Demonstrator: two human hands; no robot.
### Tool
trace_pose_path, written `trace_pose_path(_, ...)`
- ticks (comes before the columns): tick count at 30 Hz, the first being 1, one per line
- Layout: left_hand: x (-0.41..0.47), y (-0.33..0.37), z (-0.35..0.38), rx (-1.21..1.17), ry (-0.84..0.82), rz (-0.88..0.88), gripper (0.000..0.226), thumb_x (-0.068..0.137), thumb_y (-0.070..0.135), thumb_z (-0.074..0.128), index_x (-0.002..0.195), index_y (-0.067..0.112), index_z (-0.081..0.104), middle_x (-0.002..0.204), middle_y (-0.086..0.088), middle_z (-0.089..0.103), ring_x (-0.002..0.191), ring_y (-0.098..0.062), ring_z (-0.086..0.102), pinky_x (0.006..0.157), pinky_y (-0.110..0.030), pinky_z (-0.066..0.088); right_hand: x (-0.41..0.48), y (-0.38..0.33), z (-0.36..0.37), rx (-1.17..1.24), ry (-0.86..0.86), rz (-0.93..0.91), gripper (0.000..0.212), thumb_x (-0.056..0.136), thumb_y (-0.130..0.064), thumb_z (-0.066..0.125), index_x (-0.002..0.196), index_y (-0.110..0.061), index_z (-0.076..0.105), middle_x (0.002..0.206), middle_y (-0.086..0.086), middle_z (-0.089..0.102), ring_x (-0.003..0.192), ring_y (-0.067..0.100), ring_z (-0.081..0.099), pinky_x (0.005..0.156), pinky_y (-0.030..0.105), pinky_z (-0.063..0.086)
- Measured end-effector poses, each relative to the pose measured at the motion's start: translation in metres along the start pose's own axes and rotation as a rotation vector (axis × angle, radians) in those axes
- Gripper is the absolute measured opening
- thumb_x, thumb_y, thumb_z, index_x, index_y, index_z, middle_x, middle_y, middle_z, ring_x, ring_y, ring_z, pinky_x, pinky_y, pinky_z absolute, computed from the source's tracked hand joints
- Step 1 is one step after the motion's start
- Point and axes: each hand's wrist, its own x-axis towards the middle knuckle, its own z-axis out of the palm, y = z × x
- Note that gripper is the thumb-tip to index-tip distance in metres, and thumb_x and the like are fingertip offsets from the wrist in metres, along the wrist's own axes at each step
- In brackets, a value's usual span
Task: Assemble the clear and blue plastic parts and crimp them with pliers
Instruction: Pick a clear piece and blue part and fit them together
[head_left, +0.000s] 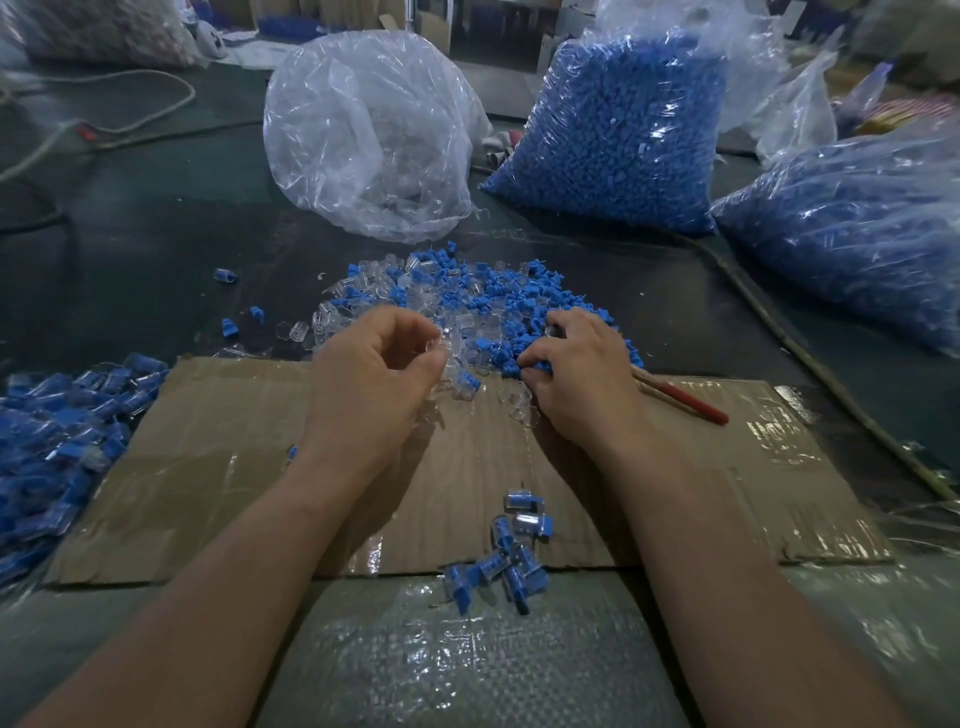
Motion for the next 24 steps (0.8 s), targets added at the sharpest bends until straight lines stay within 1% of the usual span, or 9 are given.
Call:
trace_pose_path(4, 0.000, 0.002, -0.001, -0.074, 0.006, -0.004, 0.027, 0.084, 0.007, 0.064, 0.081, 0.032, 0.055, 0.083, 0.009, 0.061, 0.076, -0.003, 0.060, 0.066, -0.003, 0.045, 0.000, 0.001, 0.000, 0.034, 0.038, -0.023, 0.019, 0.091, -0.026, 0.055, 0.104, -0.022, 0.068, 0.139, 0.004, 0.041, 0.133, 0.020, 0.027, 0.112, 0.042, 0.016)
trace_pose_path(7, 0.000, 0.004, -0.003, -0.199, -0.008, -0.024, 0.033, 0.085, 0.002, 0.060, 0.088, 0.035, 0.057, 0.087, 0.008, 0.064, 0.077, -0.004, 0.064, 0.064, -0.006, 0.047, -0.002, 0.000, -0.005, 0.141, 0.191, -0.064, 0.016, 0.090, -0.019, 0.054, 0.094, -0.013, 0.069, 0.126, 0.004, 0.054, 0.120, 0.015, 0.042, 0.105, 0.033, 0.024)
trace_pose_path(9, 0.000, 0.004, -0.004, -0.258, -0.033, -0.058, 0.032, 0.086, 0.001, 0.057, 0.088, 0.033, 0.059, 0.085, 0.007, 0.066, 0.075, -0.001, 0.065, 0.059, -0.008, 0.048, -0.009, -0.005, -0.012, 0.341, 0.290, -0.045, 0.011, 0.088, -0.014, 0.057, 0.082, -0.012, 0.066, 0.109, 0.003, 0.063, 0.102, 0.012, 0.053, 0.092, 0.027, 0.037)
trace_pose_path(11, 0.000, 0.003, -0.004, -0.326, -0.047, -0.089, 0.027, 0.086, 0.000, 0.055, 0.091, 0.026, 0.062, 0.085, 0.004, 0.069, 0.074, -0.003, 0.067, 0.056, -0.011, 0.049, -0.019, -0.013, -0.018, 0.524, 0.350, -0.016, 0.015, 0.085, -0.012, 0.059, 0.071, -0.018, 0.061, 0.084, -0.008, 0.064, 0.076, 0.006, 0.058, 0.072, 0.023, 0.048)
trace_pose_path(12, 0.001, 0.003, -0.004, -0.362, -0.053, -0.106, 0.025, 0.086, 0.000, 0.055, 0.093, 0.023, 0.063, 0.085, 0.003, 0.070, 0.074, -0.004, 0.067, 0.056, -0.012, 0.049, -0.023, -0.017, -0.020, 0.573, 0.357, 0.000, 0.019, 0.084, -0.012, 0.059, 0.068, -0.022, 0.058, 0.074, -0.013, 0.061, 0.069, 0.007, 0.059, 0.064, 0.024, 0.051)
trace_pose_path(13, 0.001, 0.002, -0.005, -0.389, -0.059, -0.119, 0.024, 0.087, 0.000, 0.054, 0.094, 0.021, 0.064, 0.085, 0.002, 0.070, 0.075, -0.006, 0.068, 0.056, -0.013, 0.050, -0.026, -0.021, -0.021, 0.618, 0.348, 0.009, 0.021, 0.085, -0.013, 0.058, 0.067, -0.023, 0.055, 0.069, -0.012, 0.059, 0.067, 0.009, 0.061, 0.060, 0.027, 0.052)
trace_pose_path(16, 0.002, 0.001, -0.004, -0.422, -0.090, -0.139, 0.023, 0.089, 0.002, 0.052, 0.093, 0.021, 0.064, 0.083, 0.001, 0.072, 0.075, -0.008, 0.069, 0.056, -0.013, 0.050, -0.031, -0.029, -0.024, 0.733, 0.275, -0.028, 0.018, 0.089, -0.012, 0.053, 0.073, -0.021, 0.052, 0.070, -0.001, 0.061, 0.066, 0.021, 0.064, 0.059, 0.038, 0.050)
trace_pose_path(22, 0.001, 0.001, -0.001, -0.407, -0.170, -0.114, 0.023, 0.086, 0.001, 0.056, 0.087, 0.022, 0.064, 0.079, 0.009, 0.072, 0.071, -0.005, 0.068, 0.053, -0.012, 0.048, -0.036, -0.037, -0.025, 0.823, 0.192, -0.106, 0.017, 0.086, -0.006, 0.058, 0.074, -0.018, 0.056, 0.071, 0.002, 0.062, 0.068, 0.017, 0.064, 0.062, 0.034, 0.054)
trace_pose_path(24, 0.001, 0.002, 0.000, -0.382, -0.182, -0.090, 0.025, 0.084, -0.001, 0.058, 0.084, 0.024, 0.064, 0.075, 0.012, 0.072, 0.070, -0.003, 0.068, 0.053, -0.011, 0.048, -0.036, -0.036, -0.025, 0.866, 0.171, -0.108, 0.021, 0.085, -0.005, 0.059, 0.073, -0.021, 0.056, 0.071, 0.001, 0.063, 0.066, 0.013, 0.065, 0.062, 0.030, 0.055)
